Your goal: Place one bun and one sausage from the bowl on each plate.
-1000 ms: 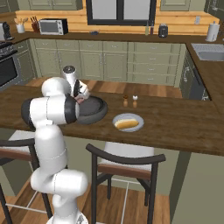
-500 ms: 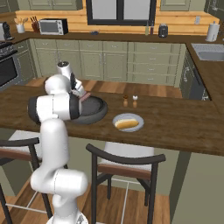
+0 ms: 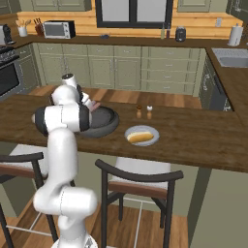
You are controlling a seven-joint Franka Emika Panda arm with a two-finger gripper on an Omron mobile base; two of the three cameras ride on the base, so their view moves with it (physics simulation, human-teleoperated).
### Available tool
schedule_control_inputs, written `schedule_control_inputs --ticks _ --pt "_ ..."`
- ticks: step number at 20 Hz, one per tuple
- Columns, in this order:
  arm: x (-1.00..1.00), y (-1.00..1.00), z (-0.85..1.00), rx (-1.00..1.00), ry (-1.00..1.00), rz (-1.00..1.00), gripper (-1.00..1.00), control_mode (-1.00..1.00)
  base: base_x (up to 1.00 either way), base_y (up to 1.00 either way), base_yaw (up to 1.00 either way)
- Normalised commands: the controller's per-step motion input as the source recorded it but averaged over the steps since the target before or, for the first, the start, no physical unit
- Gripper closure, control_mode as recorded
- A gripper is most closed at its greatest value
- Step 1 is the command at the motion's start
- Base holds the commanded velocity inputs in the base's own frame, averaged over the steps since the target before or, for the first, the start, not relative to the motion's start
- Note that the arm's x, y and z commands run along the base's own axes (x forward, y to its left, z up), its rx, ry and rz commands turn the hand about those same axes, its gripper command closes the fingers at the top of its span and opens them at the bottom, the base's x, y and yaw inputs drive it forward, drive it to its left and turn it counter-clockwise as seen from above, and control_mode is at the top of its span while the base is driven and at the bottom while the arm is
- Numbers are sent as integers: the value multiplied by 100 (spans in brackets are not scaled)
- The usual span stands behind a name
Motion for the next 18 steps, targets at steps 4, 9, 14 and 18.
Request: schedule_control_inputs --ticks 4,9,14,18 --pt "36 6 -4 -5 9 -3 -100 -100 0 0 0" --pt "20 1 -22 -7 6 -1 -100 -100 0 0 0" --pt "4 -3 -38 -4 -1 0 -100 -100 0 0 0" --pt "-8 -19 -45 0 -5 0 100 -100 0 0 0"
